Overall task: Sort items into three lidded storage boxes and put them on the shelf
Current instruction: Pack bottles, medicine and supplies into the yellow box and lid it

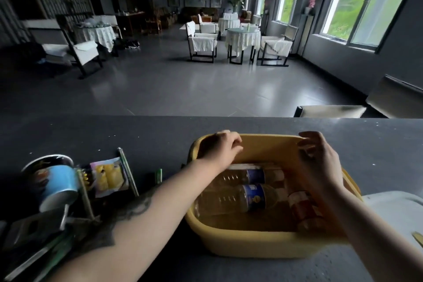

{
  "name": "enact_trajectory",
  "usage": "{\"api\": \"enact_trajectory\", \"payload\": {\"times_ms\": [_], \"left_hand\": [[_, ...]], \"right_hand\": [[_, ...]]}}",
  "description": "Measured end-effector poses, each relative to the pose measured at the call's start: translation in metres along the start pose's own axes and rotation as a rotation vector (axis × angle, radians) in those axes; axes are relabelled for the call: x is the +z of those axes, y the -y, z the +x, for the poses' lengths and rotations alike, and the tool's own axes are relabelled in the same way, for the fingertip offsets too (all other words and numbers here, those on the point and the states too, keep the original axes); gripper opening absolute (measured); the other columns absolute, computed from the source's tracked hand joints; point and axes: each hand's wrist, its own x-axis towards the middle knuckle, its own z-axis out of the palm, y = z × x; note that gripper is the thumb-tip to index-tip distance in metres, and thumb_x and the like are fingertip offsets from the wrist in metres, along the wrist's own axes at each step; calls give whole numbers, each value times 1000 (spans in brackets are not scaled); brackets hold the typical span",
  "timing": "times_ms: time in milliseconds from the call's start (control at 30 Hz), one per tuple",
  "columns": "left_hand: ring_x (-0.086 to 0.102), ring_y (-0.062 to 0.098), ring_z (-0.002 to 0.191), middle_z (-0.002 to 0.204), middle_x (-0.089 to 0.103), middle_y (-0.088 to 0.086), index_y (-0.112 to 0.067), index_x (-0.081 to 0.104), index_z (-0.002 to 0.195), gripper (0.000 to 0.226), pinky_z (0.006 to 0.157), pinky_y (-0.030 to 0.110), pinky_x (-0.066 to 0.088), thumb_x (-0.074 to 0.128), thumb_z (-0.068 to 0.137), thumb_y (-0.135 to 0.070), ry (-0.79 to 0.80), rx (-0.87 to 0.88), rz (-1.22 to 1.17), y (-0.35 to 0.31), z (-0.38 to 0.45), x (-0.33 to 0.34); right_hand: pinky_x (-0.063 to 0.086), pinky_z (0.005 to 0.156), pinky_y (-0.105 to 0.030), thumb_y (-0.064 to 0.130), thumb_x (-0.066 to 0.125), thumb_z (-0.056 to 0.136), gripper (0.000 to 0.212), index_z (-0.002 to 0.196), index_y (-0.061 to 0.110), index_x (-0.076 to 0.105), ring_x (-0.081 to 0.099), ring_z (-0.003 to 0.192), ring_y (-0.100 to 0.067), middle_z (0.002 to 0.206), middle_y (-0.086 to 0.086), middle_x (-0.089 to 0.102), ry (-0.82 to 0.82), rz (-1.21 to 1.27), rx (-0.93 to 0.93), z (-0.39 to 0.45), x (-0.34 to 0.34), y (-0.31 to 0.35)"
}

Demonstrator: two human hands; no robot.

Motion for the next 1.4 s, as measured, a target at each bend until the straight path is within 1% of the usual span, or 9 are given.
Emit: {"api": "enact_trajectory", "payload": {"times_ms": [167, 267, 400, 500, 600, 833, 1033, 1300, 1400], "left_hand": [[64, 12, 75, 81, 70, -6, -22, 70, 88, 8, 68, 27, 49, 64, 84, -19, -638, -376, -215, 56, -63, -75], [66, 20, 82, 88, 71, 0, -19, 70, 94, 12, 71, 32, 49, 63, 85, -15, -729, -572, -139, 114, -110, -102], [65, 30, 88, 93, 72, 4, -20, 69, 92, 10, 74, 39, 52, 62, 84, -20, -662, -776, -33, 178, -166, -106], [64, 32, 84, 88, 70, 13, -6, 68, 89, 20, 77, 43, 51, 67, 81, -24, -576, -743, -200, 212, -186, -100], [64, 34, 81, 84, 67, 16, 2, 66, 91, 15, 73, 33, 47, 72, 78, -4, -511, -780, -217, 235, -192, -91], [59, 32, 80, 81, 64, 9, -13, 59, 86, 22, 74, 43, 48, 77, 73, -18, -432, -832, -25, 246, -193, -82], [66, 29, 78, 81, 74, 5, -14, 67, 89, 16, 72, 37, 51, 72, 74, -11, -524, -799, -18, 247, -197, -78], [68, 21, 78, 84, 73, 0, -17, 67, 94, 18, 73, 42, 55, 72, 79, -9, -759, -650, -316, 215, -170, -104], [66, 8, 81, 83, 68, -9, -20, 67, 95, 20, 76, 22, 52, 73, 79, -10, -877, -499, -393, 183, -153, -122]], "right_hand": [[46, 77, -32, 7, 62, 86, 33, 116, 22, 58, 60, 94, -20, 115, -4, 65, 112, 235, -52, -18, 36, 78], [47, 81, -31, 12, 66, 84, 34, 115, 25, 57, 58, 96, -13, 111, 4, 62, 261, 398, -202, -51, 88, 154], [44, 84, -26, 13, 66, 79, 40, 114, 27, 54, 51, 99, -7, 110, 10, 55, 488, 457, -328, -113, 166, 221], [41, 86, -29, 17, 61, 81, 29, 110, 21, 53, 49, 108, -18, 112, 3, 56, 609, 312, -267, -141, 222, 231], [42, 88, -31, 27, 57, 86, 31, 114, 17, 49, 49, 113, -23, 119, -4, 54, 639, 163, -48, -147, 267, 220], [42, 86, -34, 45, 55, 90, 42, 115, 12, 48, 50, 111, -27, 119, -9, 53, 626, -104, -52, -135, 324, 200], [40, 71, -30, 17, 43, 95, 19, 106, 6, 55, 61, 104, -31, 112, -14, 65, 657, -263, -89, -127, 329, 203], [37, 72, -31, 7, 29, 96, 12, 97, 11, 40, 58, 97, -35, 112, -20, 61, 556, 165, 130, -123, 272, 229], [38, 69, -31, 11, 36, 97, 11, 103, 12, 46, 59, 92, -32, 104, -15, 65, 460, 279, 10, -109, 230, 241]]}}
